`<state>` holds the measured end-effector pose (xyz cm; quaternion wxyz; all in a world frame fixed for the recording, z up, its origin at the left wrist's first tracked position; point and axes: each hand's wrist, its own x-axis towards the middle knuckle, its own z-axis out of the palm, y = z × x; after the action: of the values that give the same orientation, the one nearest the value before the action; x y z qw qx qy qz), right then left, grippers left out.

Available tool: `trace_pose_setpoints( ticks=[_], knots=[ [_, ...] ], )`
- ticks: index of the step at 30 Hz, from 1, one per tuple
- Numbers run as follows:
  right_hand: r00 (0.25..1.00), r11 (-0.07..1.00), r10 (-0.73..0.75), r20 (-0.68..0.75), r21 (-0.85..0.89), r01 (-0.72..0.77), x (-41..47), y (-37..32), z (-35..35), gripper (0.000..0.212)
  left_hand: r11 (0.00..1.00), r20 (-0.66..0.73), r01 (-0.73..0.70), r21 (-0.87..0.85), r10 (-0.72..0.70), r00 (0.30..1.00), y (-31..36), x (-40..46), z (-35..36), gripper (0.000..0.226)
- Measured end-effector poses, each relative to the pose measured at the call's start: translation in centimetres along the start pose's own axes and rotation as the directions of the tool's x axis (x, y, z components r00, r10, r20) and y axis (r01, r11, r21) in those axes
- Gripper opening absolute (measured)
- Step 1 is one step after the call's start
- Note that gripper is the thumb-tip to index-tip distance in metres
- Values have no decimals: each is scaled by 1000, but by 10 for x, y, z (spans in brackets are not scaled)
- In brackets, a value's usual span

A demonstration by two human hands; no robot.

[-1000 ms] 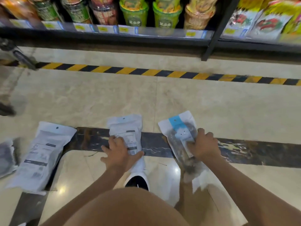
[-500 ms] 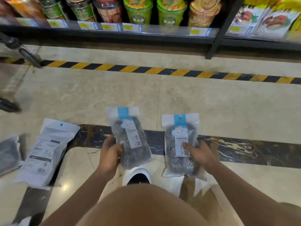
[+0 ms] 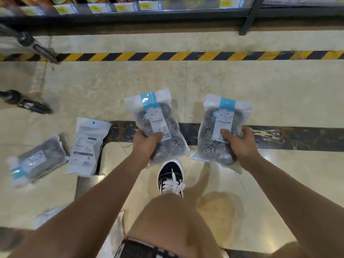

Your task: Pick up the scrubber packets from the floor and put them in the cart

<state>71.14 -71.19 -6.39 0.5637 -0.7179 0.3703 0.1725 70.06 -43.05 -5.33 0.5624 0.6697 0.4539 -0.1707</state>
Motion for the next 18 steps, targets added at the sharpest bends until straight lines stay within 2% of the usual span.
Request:
trace_pose_setpoints(
  ticks=[2,5,9,14,18],
  knots=[
    [1000,997,-20,17,75,18,-38,-32,-19,30,998,38,-58,29,57,998,25,-42,-19,50],
    [998,991,-45,39,131,40,-108,-87,-45,21,994,18,-109,32,108,994,65,-120,-50,37],
    [994,988,-80,69,134,71,-220,-165,-81,14,995,26,-93,-20,94,995,123,-240,-99,52],
    [976,986,-156,150,79,145,-376,-259,-140,29,989,51,-148,-22,149,988,189,-407,-172,44],
    [945,961,-273,179,7,277,-490,-319,-191,27,969,50,-244,-38,246,968,231,-527,-222,31]
  ],
)
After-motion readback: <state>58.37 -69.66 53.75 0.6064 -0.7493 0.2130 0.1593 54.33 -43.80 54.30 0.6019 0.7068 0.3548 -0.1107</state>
